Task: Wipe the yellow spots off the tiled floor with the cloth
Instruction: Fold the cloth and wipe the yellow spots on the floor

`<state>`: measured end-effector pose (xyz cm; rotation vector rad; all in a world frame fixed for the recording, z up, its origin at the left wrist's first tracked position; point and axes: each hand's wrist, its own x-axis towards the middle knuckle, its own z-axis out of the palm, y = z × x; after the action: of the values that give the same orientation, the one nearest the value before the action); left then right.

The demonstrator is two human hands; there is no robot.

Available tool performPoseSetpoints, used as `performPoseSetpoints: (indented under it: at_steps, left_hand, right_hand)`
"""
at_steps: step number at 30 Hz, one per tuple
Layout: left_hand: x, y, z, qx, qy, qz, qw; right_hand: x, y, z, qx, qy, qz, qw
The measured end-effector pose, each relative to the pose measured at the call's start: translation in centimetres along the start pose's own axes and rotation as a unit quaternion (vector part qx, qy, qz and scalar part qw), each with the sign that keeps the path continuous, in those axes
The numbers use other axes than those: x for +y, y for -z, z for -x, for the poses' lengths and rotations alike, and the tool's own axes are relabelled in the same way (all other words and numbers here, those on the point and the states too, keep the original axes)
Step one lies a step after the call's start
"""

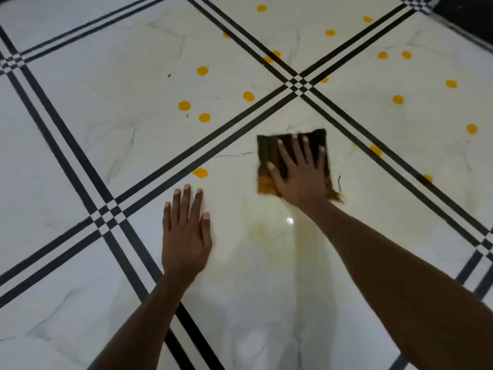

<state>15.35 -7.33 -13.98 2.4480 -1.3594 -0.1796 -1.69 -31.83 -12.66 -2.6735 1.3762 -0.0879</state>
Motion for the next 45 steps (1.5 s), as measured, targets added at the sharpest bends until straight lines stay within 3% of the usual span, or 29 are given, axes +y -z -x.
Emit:
performPoseSetpoints:
  at_steps: [2, 4, 6, 8, 10, 12, 14, 16, 20, 22, 25, 28, 30, 32, 35, 38, 40, 42, 44, 45]
  left_hand:
    - [-0.2, -0.3, 0.0, -0.002, -0.006, 0.009, 1.000]
    - [-0.3, -0.3, 0.1, 0.005, -0.007, 0.042, 0.999]
    - [-1.0, 0.4, -0.3, 0.011, 0.021, 0.112, 0.993]
    - [-2.3, 1.2, -1.3, 0.021, 0.053, 0.108, 0.993]
    - [-3.5, 1.6, -2.1, 0.027, 0.079, 0.021, 0.996]
    - [-4.0, 1.5, -2.2, 0.031, 0.090, -0.021, 0.995]
    - [-4.0, 1.0, -2.4, 0.044, 0.086, -0.021, 0.995]
    - [-3.9, 1.0, -2.4, 0.045, 0.083, -0.015, 0.995]
    - [-4.4, 1.1, -2.6, 0.037, 0.085, -0.009, 0.996]
    - [-4.3, 1.3, -2.3, 0.028, 0.077, 0.000, 0.997]
    - [-4.1, 1.8, -2.4, 0.025, 0.080, 0.006, 0.996]
    - [-3.9, 1.7, -2.5, 0.022, 0.090, 0.001, 0.996]
    - [-4.0, 1.6, -2.5, 0.018, 0.089, 0.002, 0.996]
    - [-4.0, 1.5, -2.5, 0.018, 0.088, 0.000, 0.996]
    - [-4.3, 1.4, -2.6, 0.018, 0.083, -0.003, 0.996]
    - [-4.4, 1.7, -2.5, 0.012, 0.074, 0.000, 0.997]
    - [-4.3, 1.8, -2.4, 0.016, 0.080, 0.000, 0.997]
    - [-4.1, 1.6, -2.5, 0.020, 0.088, -0.001, 0.996]
    - [-4.0, 1.5, -2.4, 0.021, 0.088, -0.006, 0.996]
    - [-4.1, 1.5, -2.5, 0.021, 0.085, -0.009, 0.996]
  right_hand:
    - [-4.9, -0.8, -2.8, -0.011, 0.037, -0.008, 0.999]
    - [-8.5, -1.5, -1.3, -0.007, 0.147, -0.012, 0.989]
    - [-8.5, -1.4, 3.2, -0.019, 0.241, -0.008, 0.970]
    - [-5.1, -0.7, 6.5, -0.044, 0.276, -0.002, 0.960]
    - [-1.3, 0.1, 5.9, -0.053, 0.253, 0.004, 0.966]
    - [0.5, 0.3, 2.1, -0.026, 0.164, 0.002, 0.986]
    - [-1.2, 0.1, -3.6, -0.009, 0.077, -0.007, 0.997]
    - [-5.9, -1.1, -7.1, -0.001, 0.064, -0.012, 0.998]
    - [-14.5, -2.8, -3.6, 0.035, 0.262, -0.002, 0.964]
    - [-13.4, -2.0, 1.6, -0.018, 0.336, 0.004, 0.942]
    - [-5.9, -0.1, 5.4, -0.088, 0.393, 0.026, 0.915]
    - [-0.8, 0.3, 1.0, -0.051, 0.275, 0.029, 0.960]
    - [-3.0, 0.2, -3.3, -0.027, 0.129, 0.008, 0.991]
    - [-8.1, -0.7, -5.5, -0.013, 0.082, 0.009, 0.997]
    - [-14.8, -2.1, -1.9, -0.006, 0.245, 0.019, 0.969]
    - [-12.8, -1.7, 4.6, -0.047, 0.332, 0.007, 0.942]
    - [-7.3, -0.9, 6.8, -0.048, 0.258, 0.006, 0.965]
    - [-2.3, 0.1, 9.3, -0.021, 0.094, 0.006, 0.995]
    - [-3.0, 0.4, 13.6, -0.007, -0.015, 0.005, 1.000]
    - [-5.3, 0.2, 15.7, -0.011, 0.005, 0.002, 1.000]
